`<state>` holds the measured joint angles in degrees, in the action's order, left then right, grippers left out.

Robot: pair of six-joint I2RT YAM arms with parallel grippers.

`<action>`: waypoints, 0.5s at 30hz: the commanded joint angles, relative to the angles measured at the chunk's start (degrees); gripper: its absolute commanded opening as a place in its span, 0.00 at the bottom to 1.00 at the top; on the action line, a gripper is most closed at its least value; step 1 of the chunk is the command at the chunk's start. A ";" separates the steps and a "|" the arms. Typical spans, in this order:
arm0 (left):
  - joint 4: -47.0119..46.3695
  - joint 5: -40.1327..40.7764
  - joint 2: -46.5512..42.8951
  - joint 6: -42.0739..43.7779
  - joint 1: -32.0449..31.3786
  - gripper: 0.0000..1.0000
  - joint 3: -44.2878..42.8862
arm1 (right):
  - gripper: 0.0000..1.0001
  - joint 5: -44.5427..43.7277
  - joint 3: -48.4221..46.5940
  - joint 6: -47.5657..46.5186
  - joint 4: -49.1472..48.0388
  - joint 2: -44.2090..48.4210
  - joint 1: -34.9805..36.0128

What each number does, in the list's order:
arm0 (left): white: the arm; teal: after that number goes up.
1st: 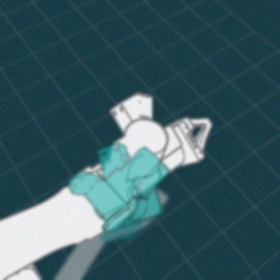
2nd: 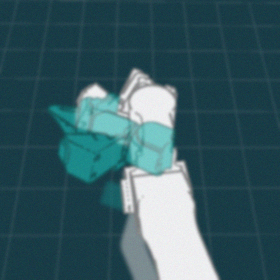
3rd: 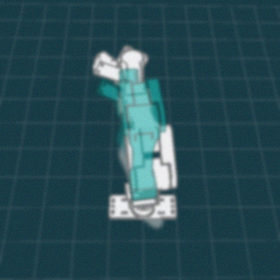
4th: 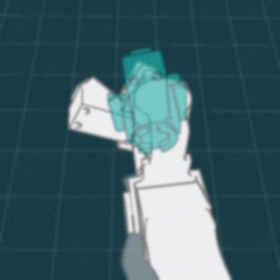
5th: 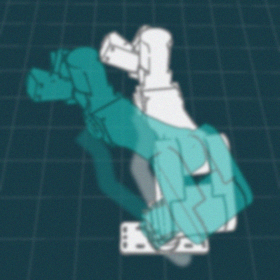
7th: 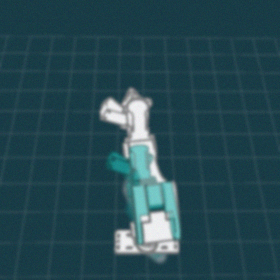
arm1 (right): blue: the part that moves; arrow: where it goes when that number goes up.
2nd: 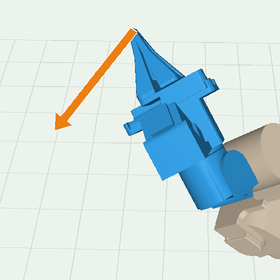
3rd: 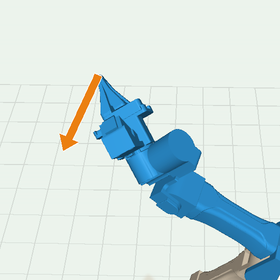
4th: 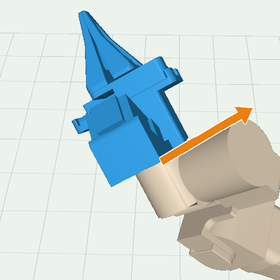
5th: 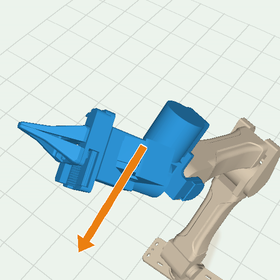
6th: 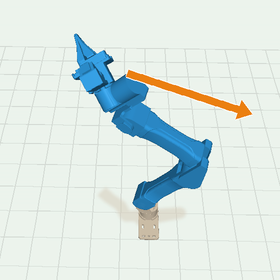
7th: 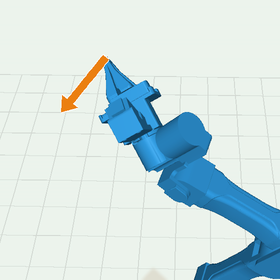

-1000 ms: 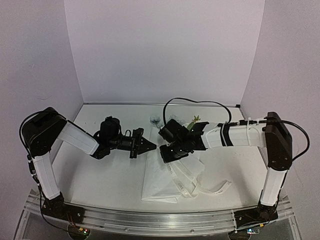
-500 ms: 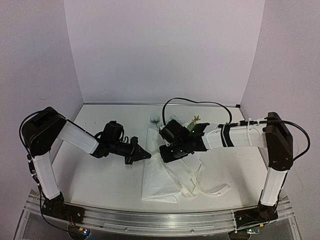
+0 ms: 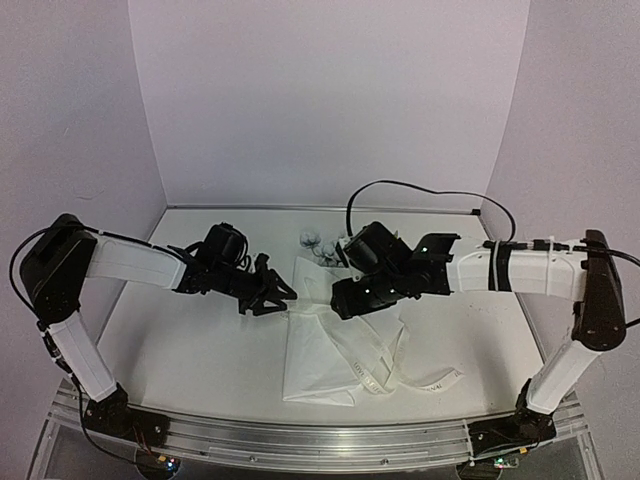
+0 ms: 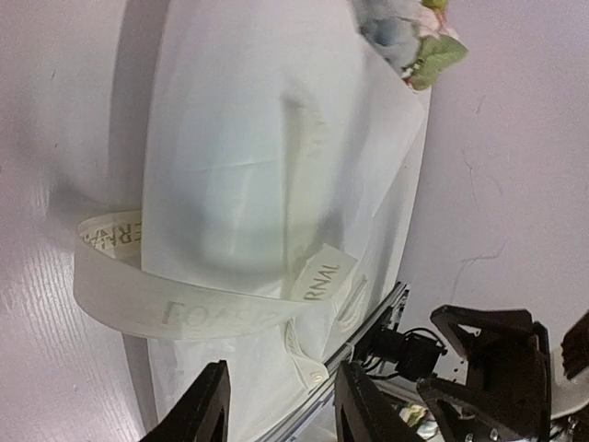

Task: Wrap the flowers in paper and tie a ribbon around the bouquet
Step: Cross the ribbon over the folded bouquet.

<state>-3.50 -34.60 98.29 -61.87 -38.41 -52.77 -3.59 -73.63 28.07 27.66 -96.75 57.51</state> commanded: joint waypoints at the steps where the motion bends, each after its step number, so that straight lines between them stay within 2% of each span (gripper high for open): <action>1: 10.80 6.28 -6.68 10.34 -1.29 0.43 -6.88 | 0.57 -0.43 2.03 2.04 3.60 4.28 -1.63; 4: 21.48 12.72 -3.84 17.86 -2.40 0.47 -15.63 | 0.59 -1.07 3.79 2.79 4.21 6.31 -2.32; 7: 28.03 19.05 1.51 22.20 -4.36 0.52 -23.36 | 0.62 -4.21 7.01 4.13 4.71 9.79 -2.71; 15: 37.22 33.37 13.73 24.75 -8.94 0.66 -35.73 | 0.72 -10.47 17.28 9.20 5.30 20.38 -4.22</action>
<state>24.41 -12.04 107.12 -40.83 -45.61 -83.17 -8.72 -59.77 34.07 32.00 -81.60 53.75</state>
